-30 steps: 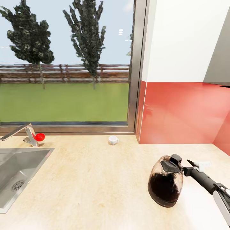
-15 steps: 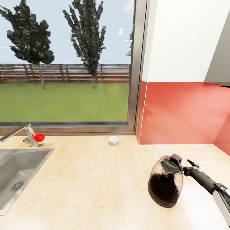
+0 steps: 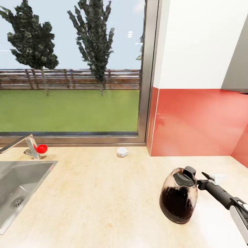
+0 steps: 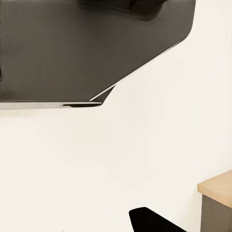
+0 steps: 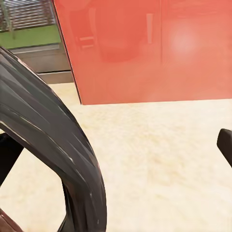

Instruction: Set up a coffee station on the kitchen countertop: keep the coffee maker on the countertop, move the bottle of coffee from the kitchen shelf to the counter next to the coffee maker, place a paper coffee filter on top of the coffee maker, put the saucer next to the coffee maker with the coffee cup on the saucer, and place the electric kettle next to the coffee maker.

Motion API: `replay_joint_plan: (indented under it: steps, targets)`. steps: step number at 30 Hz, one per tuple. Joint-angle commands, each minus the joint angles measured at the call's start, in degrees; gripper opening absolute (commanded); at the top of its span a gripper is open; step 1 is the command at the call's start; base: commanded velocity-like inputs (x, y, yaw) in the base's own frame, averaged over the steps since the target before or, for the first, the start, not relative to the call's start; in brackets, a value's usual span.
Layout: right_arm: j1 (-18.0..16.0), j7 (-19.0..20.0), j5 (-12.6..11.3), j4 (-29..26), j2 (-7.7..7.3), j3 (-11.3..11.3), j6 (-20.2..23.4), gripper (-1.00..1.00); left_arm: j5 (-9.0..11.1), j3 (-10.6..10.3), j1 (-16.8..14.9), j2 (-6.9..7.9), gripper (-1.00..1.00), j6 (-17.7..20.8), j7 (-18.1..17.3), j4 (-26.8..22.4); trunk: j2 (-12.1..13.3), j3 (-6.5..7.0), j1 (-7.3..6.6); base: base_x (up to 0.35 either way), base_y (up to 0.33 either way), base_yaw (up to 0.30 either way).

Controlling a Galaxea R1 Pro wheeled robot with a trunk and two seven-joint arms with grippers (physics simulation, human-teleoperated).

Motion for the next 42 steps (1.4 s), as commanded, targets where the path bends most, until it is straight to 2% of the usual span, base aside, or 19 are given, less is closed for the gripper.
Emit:
replay_joint_plan:
  steps: [1, 4, 5, 27, 35, 38, 42]
  targets:
    - [-0.1, 0.3, -0.4, 0.1, 0.00, -0.1, 0.0, 1.00, 0.6, -0.5, 0.0, 0.01, 1.00, 0.4, 0.2, -0.2, -0.1, -0.13, 0.03, 0.000, 0.000, 0.000]
    - [-0.1, 0.3, -0.4, 0.1, 0.00, -0.1, 0.0, 1.00, 0.6, -0.5, 0.0, 0.01, 1.00, 0.4, 0.2, -0.1, -0.1, -0.13, 0.03, 0.000, 0.000, 0.000]
    - [-0.1, 0.3, -0.4, 0.1, 0.00, -0.1, 0.0, -1.00, 0.6, -0.5, 0.0, 0.01, 1.00, 0.4, 0.2, -0.2, -0.1, -0.13, 0.03, 0.000, 0.000, 0.000]
    - [-0.1, 0.4, -0.4, -1.3, 0.00, -0.1, 0.0, -1.00, 0.6, -0.5, 0.0, 0.01, 1.00, 0.4, 0.1, -0.1, -0.1, -0.13, 0.03, 0.000, 0.000, 0.000]
    - [-0.1, 0.0, -0.4, -8.5, 0.30, 0.0, 0.6, -1.00, 0.6, -0.6, 0.0, 0.07, 1.00, 0.4, 0.1, -0.1, -0.1, -0.13, 0.03, 0.000, 0.000, 0.000]
    - [-0.1, -0.1, -0.4, -13.1, 2.06, 0.0, 3.0, -1.00, 0.6, -0.6, 0.1, 0.12, 1.00, 0.4, 0.0, 0.2, -0.1, -0.13, 0.03, 0.000, 0.000, 0.000]
    - [-0.1, -3.3, -0.3, -20.7, 4.92, 0.1, 12.0, -1.00, 0.6, -0.6, 0.2, 0.24, 1.00, 0.3, -0.1, 1.8, -0.1, -0.13, 0.03, 0.000, 0.000, 0.000]
